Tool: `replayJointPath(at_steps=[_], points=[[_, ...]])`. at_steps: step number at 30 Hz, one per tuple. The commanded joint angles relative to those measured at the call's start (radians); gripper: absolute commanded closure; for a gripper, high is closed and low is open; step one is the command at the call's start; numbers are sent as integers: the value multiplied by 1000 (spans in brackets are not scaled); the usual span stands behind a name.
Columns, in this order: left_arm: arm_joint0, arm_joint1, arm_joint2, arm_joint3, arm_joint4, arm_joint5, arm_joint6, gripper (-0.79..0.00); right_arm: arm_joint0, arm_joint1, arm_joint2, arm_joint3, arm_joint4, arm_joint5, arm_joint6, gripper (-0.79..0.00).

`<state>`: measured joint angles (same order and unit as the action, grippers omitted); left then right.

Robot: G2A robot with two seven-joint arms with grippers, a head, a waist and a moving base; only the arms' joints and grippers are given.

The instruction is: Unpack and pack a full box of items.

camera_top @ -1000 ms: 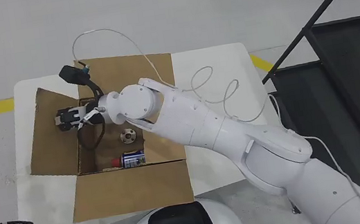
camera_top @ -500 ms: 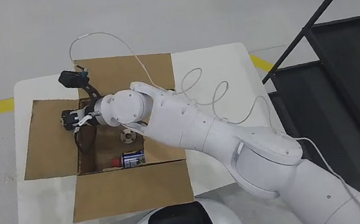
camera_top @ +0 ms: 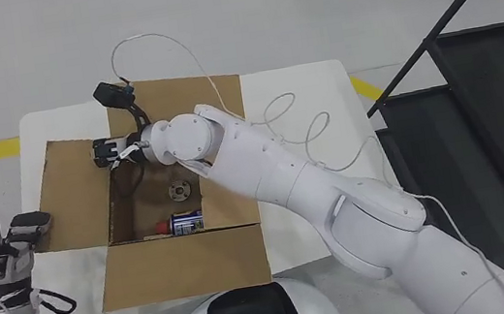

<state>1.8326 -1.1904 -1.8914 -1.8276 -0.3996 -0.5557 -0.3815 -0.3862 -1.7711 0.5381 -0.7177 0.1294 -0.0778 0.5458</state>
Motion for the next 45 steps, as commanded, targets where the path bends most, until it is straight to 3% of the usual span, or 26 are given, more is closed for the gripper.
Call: replayJointPath(at_steps=[1,8,14,17,22,23,24,27,30,37,45], points=[[-11,-1,4,7,54,5,21,-785,-8,13,20,-16,-24,6,2,0],[-35,-5,29,31,88,18,42,-785,-73,85,124,-141,-81,-19,115,0],[-43,-8,44,42,115,23,49,-785,-157,158,218,-309,-189,52,251,-3],[-44,-9,51,50,128,25,53,-785,-195,189,247,-418,-287,147,304,-105],[-44,-11,55,52,150,21,63,-785,-253,223,267,-583,-421,288,389,-354],[-42,-12,52,48,160,14,63,-785,-260,228,268,-609,-446,320,404,-440],[-39,-12,47,44,172,4,66,-785,-266,231,265,-640,-469,340,418,-576],[-28,-13,38,30,204,-16,82,-785,-273,241,246,-699,-556,384,468,-708],[-16,-14,31,15,218,-28,93,-785,-260,247,216,-735,-665,430,508,-785],[13,-17,14,-17,232,-54,108,-785,-213,230,128,-729,-762,464,578,-785],[21,-19,7,-25,238,-62,116,-785,-139,175,44,-592,-718,454,574,-785]])
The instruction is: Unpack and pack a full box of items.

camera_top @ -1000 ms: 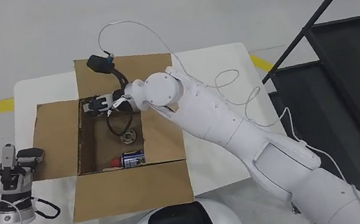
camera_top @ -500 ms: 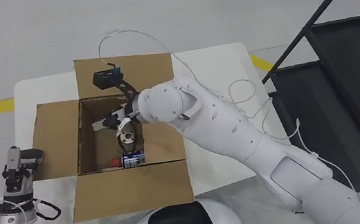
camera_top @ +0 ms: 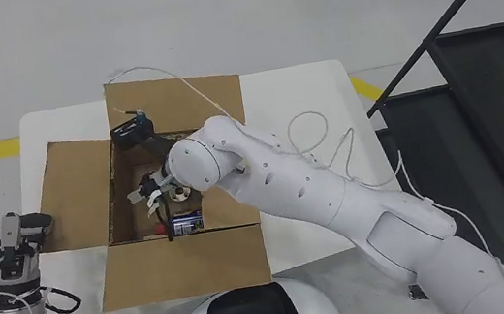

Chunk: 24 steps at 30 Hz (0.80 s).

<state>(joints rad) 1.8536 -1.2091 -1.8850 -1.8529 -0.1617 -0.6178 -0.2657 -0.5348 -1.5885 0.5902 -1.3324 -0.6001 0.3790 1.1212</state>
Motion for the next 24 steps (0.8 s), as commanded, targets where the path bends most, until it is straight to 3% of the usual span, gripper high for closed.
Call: replayJointPath(at_steps=[1,12,24], points=[[0,0,0,0,0,0,0,-785,19,-15,-19,48,13,-4,2,-785],[0,0,0,0,0,0,0,-785,68,-87,-81,223,39,78,-32,-785],[0,0,0,0,0,0,0,-785,125,-129,-179,243,-141,236,84,-785]])
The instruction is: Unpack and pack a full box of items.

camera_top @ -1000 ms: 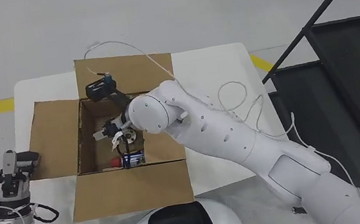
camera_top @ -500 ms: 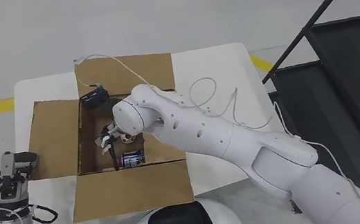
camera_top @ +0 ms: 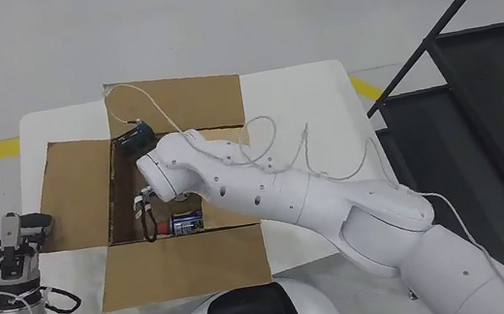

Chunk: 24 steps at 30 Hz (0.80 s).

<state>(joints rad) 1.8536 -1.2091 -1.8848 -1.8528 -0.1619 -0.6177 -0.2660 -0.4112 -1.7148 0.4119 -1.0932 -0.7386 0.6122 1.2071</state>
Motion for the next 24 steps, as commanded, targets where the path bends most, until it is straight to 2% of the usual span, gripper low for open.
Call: replayJointPath(at_steps=[1,12,24], points=[[0,0,0,0,0,0,0,-785,3,-6,-4,8,-12,7,-6,-785],[0,0,0,0,0,0,0,-785,32,-44,-36,85,-97,78,-77,-785],[0,0,0,0,0,0,0,-785,51,-52,-20,89,-144,37,-36,-785]])
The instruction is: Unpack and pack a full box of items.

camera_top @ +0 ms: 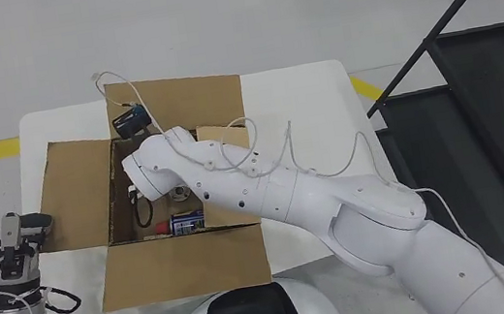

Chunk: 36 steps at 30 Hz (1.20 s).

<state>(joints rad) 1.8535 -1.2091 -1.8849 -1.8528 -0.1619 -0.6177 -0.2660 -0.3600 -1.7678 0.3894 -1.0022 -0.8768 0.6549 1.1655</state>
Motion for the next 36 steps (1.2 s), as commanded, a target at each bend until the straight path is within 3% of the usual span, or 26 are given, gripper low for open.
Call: replayJointPath(at_steps=[1,6,9,25,27,36], points=[[0,0,0,0,0,0,0,-785,-2,2,6,-5,-10,-12,12,-785],[0,0,0,0,0,0,0,-785,-17,10,40,-32,-42,-31,31,-785],[0,0,0,0,0,0,0,-785,-47,20,96,-125,-13,-25,26,-785],[0,0,0,0,0,0,0,-785,-53,21,100,-120,-6,-27,21,-785],[0,0,0,0,0,0,0,-785,-71,24,116,-106,7,-68,2,-785],[0,0,0,0,0,0,0,-785,-105,9,117,-81,12,-54,54,-785]])
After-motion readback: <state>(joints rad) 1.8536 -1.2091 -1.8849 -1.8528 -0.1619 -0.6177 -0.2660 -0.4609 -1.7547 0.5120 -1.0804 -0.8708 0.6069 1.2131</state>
